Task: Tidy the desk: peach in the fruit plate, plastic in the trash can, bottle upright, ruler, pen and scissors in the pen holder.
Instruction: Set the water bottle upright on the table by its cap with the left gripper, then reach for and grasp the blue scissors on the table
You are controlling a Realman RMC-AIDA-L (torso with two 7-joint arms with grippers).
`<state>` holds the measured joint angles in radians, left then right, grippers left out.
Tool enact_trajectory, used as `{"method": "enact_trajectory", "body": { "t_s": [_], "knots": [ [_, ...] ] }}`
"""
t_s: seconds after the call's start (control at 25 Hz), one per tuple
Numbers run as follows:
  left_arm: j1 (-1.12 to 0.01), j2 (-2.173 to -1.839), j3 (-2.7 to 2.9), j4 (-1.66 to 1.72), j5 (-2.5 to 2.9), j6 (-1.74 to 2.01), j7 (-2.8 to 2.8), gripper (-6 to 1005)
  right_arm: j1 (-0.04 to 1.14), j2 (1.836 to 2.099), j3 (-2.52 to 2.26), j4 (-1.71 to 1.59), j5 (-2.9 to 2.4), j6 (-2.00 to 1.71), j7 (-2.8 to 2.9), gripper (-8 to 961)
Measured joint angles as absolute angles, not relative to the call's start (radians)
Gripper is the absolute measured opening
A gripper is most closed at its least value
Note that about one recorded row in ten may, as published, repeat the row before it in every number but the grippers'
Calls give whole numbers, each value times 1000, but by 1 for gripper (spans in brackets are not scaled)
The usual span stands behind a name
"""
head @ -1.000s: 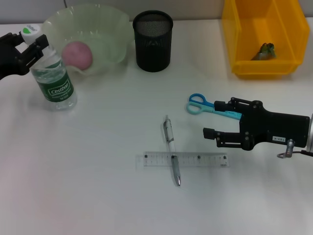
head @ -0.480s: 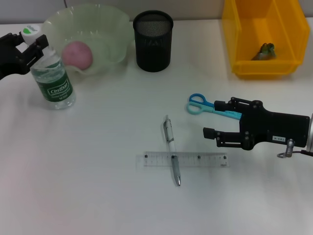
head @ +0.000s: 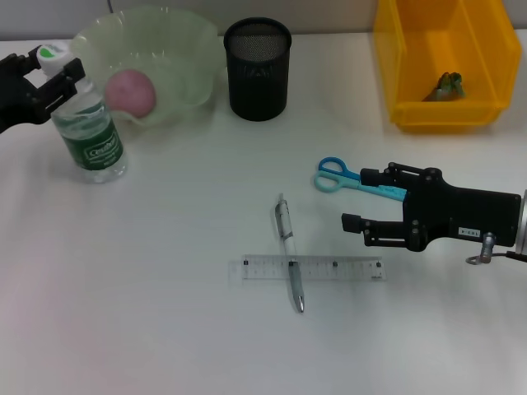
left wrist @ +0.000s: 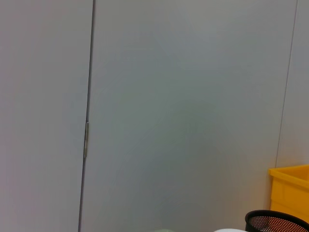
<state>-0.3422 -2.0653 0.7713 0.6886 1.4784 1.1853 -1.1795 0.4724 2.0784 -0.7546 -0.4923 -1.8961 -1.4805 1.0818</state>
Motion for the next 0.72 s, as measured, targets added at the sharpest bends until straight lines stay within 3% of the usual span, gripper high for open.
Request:
{"method": "enact_trajectory", "body": {
  "t_s": [0.16,0.52,0.64,0.72],
  "knots": [
    [-342,-2066,770,689,1479,1189,-1182,638,472,2078,-755,-492,-1896,-1480,1082,799],
    [-341,-2058,718,713,1453,1346,-1256,766,472,2078,-746,-493,-1896,-1480,1087,797],
    [-342,-2035,655,722,1428,1494,-1342,794,473,2078,-724,-496,-1896,-1481,1097,797],
    [-348,-2002,637,716,1421,1609,-1414,793,476,2077,-707,-498,-1896,-1485,1108,796]
  ]
}}
